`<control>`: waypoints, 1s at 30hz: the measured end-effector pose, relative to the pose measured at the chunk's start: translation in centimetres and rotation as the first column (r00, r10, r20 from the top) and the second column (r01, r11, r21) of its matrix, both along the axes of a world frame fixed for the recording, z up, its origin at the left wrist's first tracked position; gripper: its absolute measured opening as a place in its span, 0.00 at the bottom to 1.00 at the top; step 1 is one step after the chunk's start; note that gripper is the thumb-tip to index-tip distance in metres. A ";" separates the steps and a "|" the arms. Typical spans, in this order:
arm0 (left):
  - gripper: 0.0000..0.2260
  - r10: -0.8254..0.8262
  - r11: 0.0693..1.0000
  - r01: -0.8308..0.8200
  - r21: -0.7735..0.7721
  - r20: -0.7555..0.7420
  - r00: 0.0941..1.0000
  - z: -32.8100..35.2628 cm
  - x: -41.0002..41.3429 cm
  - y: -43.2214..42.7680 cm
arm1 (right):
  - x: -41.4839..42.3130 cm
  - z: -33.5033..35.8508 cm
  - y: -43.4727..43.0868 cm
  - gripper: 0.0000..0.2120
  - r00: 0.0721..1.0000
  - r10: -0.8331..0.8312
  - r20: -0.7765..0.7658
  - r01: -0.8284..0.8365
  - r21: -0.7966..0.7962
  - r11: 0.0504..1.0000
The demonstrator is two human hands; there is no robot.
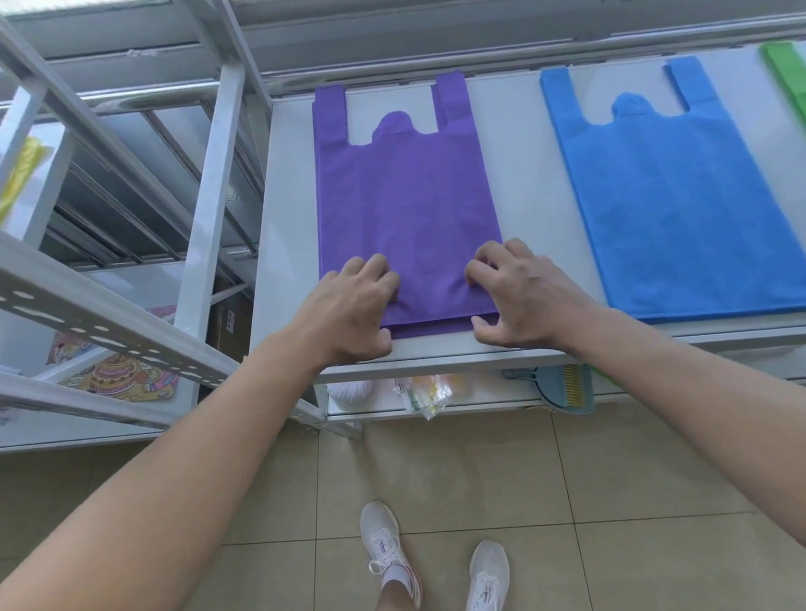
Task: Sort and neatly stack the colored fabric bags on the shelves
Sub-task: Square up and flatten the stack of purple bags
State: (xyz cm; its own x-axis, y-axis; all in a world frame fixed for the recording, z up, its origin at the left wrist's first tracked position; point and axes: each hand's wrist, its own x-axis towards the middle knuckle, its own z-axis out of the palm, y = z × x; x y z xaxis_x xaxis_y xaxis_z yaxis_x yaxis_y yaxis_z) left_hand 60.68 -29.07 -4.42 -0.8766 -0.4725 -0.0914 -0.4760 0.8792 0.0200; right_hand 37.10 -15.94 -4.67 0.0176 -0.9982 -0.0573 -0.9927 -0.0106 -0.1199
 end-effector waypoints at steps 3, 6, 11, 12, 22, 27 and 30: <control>0.18 -0.037 0.992 0.053 -0.113 0.145 0.989 0.4 -1.4 0.3 | 0.2 0.5 -0.6 0.24 0.995 0.036 -0.089 -0.033 0.034 0.999; 0.15 -0.006 1.000 0.006 -0.016 0.032 0.999 0.5 -1.5 -0.2 | -0.1 0.7 -1.2 0.19 0.991 0.062 -0.117 -0.053 0.077 0.996; 0.07 0.385 0.869 -0.214 0.446 -0.340 0.858 0.2 1.1 -1.5 | -0.8 1.2 -0.4 0.20 0.990 0.006 0.143 -0.013 0.047 0.999; 0.06 0.430 0.848 -0.225 0.480 -0.374 0.822 0.1 1.6 -1.4 | -1.1 1.2 -0.2 0.20 0.977 -0.020 0.214 0.011 0.042 0.999; 0.20 0.725 0.668 -0.568 0.480 -0.590 0.355 -1.4 3.1 1.5 | -1.2 0.2 0.0 0.24 0.538 -0.484 0.689 0.531 0.169 0.830; 0.14 0.991 0.116 -0.303 0.946 -0.089 0.102 -0.7 2.8 1.7 | -1.2 -0.1 -0.4 0.22 0.048 -0.599 0.799 0.605 0.454 0.654; 0.10 0.980 -0.189 0.018 0.982 0.187 0.066 -0.6 2.7 0.0 | -1.5 -0.3 -1.1 0.12 -0.145 -0.592 0.793 0.608 0.543 0.579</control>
State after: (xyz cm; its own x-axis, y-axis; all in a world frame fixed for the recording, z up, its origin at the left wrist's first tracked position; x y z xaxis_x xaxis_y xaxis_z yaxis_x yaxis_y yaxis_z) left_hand 63.40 -29.03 -5.04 -0.1579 -0.7642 -0.6253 0.0046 -0.6338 0.7734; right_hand 35.58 -17.06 -5.01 -0.5648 -0.6203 -0.5443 0.2315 0.5140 -0.8259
